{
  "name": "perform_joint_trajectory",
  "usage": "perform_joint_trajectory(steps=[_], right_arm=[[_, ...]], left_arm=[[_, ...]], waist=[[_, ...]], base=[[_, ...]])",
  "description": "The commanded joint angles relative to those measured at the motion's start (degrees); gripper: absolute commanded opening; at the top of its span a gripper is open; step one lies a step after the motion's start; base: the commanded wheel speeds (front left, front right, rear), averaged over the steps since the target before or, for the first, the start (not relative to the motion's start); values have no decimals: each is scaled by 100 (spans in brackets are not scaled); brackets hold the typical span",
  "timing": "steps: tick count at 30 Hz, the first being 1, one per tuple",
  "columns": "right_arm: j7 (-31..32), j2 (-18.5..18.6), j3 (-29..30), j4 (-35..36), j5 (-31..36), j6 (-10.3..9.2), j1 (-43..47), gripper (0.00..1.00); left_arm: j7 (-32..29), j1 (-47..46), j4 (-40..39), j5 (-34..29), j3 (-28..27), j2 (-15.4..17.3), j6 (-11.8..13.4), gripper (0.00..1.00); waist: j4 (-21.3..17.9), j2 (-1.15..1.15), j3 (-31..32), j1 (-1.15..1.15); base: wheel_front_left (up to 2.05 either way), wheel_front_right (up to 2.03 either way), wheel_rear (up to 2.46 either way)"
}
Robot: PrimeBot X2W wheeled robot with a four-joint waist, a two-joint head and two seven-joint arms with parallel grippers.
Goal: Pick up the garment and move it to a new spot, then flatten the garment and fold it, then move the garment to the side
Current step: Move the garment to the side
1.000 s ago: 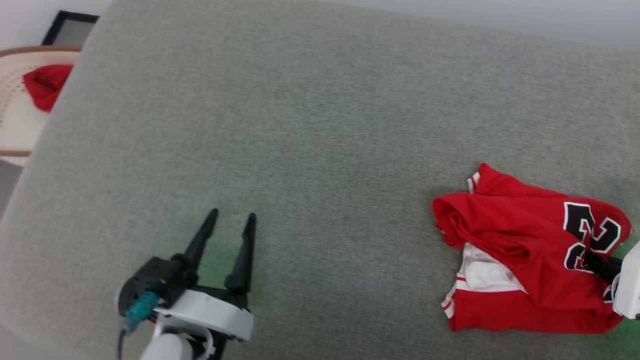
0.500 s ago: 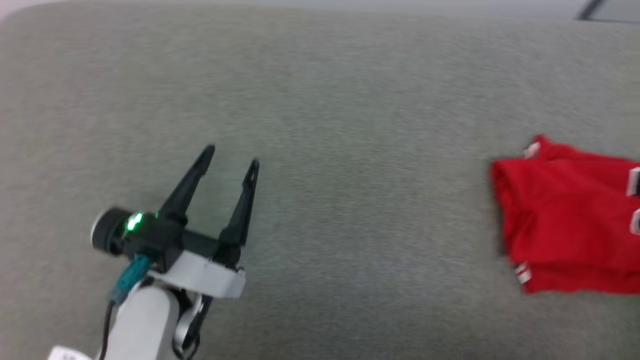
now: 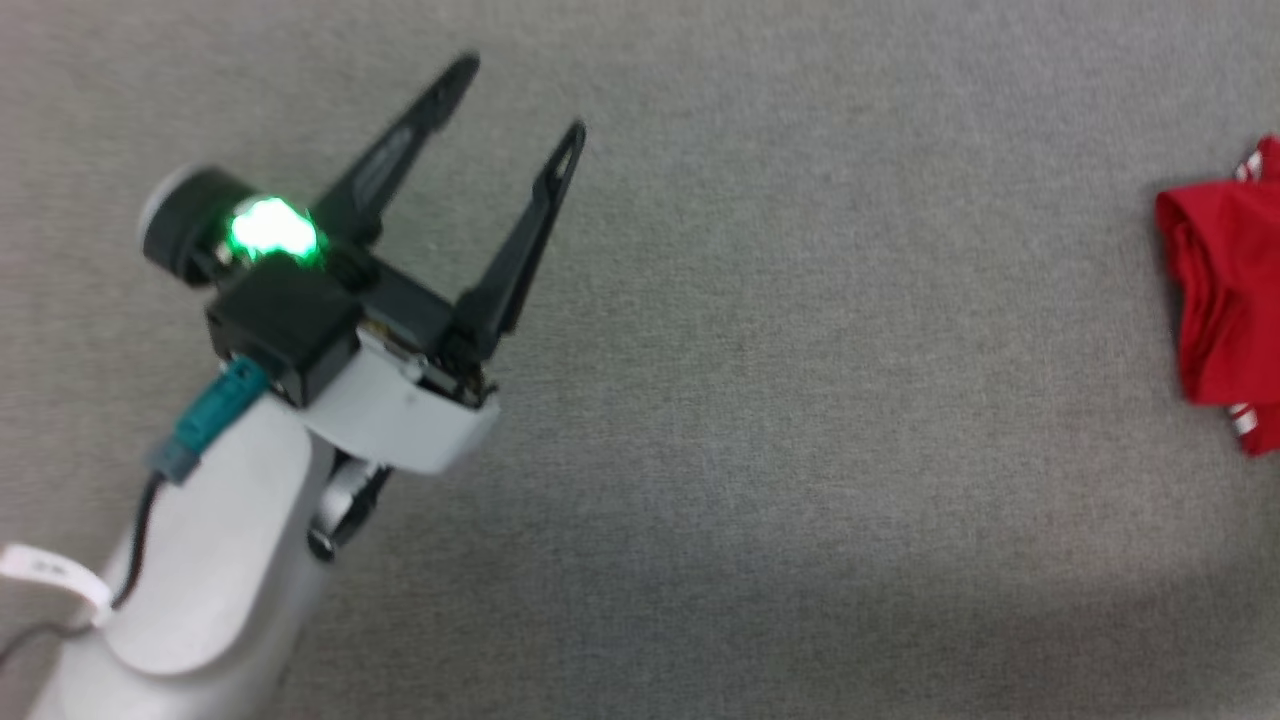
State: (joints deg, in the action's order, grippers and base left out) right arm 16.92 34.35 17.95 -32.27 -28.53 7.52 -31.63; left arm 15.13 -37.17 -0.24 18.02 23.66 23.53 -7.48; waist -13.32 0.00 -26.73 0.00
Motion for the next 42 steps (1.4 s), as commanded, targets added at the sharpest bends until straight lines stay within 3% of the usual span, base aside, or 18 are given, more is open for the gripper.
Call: perform_joint_trajectory(steps=[1, 9, 16, 31, 33, 34, 35, 36, 42], right_arm=[[-190, 93, -105, -277, 166, -6, -366, 0], [-1139, 303, -549, -1657, 967, -6, -1608, 0], [-1829, 158, -846, -2532, 1296, -6, -2225, 0], [-2566, 26, -895, -3847, 2246, -6, -3042, 0], [-2625, 20, -837, -3925, 2328, -6, -3086, 43], [-2657, 23, -816, -3950, 2356, -6, -3103, 75], [-2680, 17, -800, -3974, 2384, -6, -3114, 96], [-2713, 8, -780, -3999, 2406, -6, -3109, 100], [-2836, 33, -804, -4064, 2533, -7, -3001, 100]], left_arm=[[-4, -194, -6, 33, 41, 88, 4, 100], [-4, -772, 4, 131, 265, 426, 3, 100], [-4, -1006, -4, 136, 378, 622, 3, 100], [-4, -1229, 98, 239, 698, 731, 4, 100], [-4, -1233, 119, 267, 682, 733, 3, 100], [-4, -1232, 130, 270, 672, 733, 3, 100], [-4, -1221, 144, 280, 659, 725, 4, 100], [-4, -1192, 168, 294, 637, 710, 4, 100], [-4, -918, 290, 360, 490, 543, 32, 100]], waist=[[-220, 0, -297, 0], [-212, 0, -563, 0], [-241, 0, -778, 0], [-361, 0, -979, 0], [-356, 0, -972, 0], [-350, 0, -958, 0], [-339, 0, -931, 0], [-326, 0, -894, 0], [-203, 0, -564, 0]], base=[[0, 0, 0], [0, 0, 0], [0, 0, 0], [0, 0, 0], [0, 0, 0], [0, 0, 0], [0, 0, 0], [0, 0, 0], [0, 0, 0]])
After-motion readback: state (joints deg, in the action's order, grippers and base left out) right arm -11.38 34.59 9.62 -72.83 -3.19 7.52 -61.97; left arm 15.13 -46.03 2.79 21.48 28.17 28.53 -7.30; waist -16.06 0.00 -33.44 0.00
